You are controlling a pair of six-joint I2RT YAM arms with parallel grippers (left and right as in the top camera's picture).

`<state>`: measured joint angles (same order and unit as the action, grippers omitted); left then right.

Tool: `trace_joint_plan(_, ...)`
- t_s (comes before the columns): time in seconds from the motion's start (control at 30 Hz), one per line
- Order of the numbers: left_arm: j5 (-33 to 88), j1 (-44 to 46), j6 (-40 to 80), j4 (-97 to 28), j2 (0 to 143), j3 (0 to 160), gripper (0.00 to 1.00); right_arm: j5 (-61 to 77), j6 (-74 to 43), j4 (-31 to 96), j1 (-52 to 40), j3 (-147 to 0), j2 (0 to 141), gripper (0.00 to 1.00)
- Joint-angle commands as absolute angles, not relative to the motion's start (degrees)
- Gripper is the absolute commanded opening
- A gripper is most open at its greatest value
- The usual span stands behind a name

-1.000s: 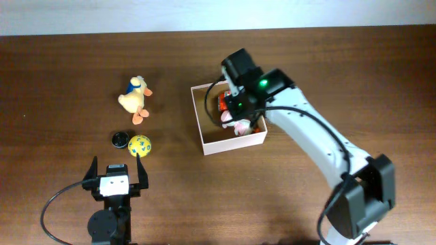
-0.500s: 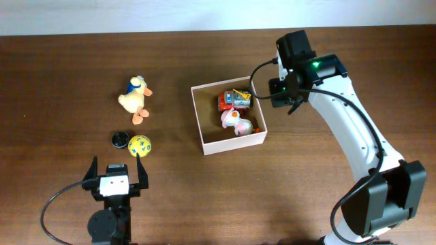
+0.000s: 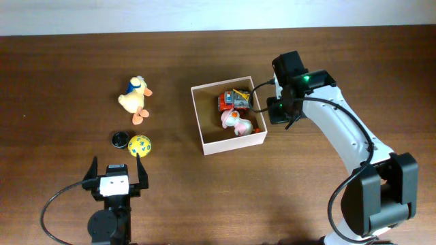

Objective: Pack container
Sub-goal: 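Raise the right gripper out of the box to the right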

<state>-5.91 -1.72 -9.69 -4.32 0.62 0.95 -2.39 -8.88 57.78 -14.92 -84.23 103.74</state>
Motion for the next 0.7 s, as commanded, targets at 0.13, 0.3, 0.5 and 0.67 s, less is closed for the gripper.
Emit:
trace_joint_plan(0.13,-5.3,-1.5,-10.6,-4.2,0.3,0.5,0.99,1.5,-9.5,57.0,-14.7,-83.8,102.7,0.04)
trace_joint_plan(0.3,-5.3,-1.5,-10.6,-4.2,0.3,0.5,0.99,1.5,-9.6,56.9,-14.7,-83.5,102.7,0.04)
trace_joint_plan(0.5,-5.3,-1.5,-10.6,-4.1,0.3,0.5,0.99,3.1,-10.0,52.6,-14.7,-77.7,102.7,0.04)
trace_joint_plan(0.67,-5.3,-1.5,-10.6,-4.2,0.3,0.5,0.99,4.6,-10.0,51.3,-14.7,-75.8,102.7,0.04)
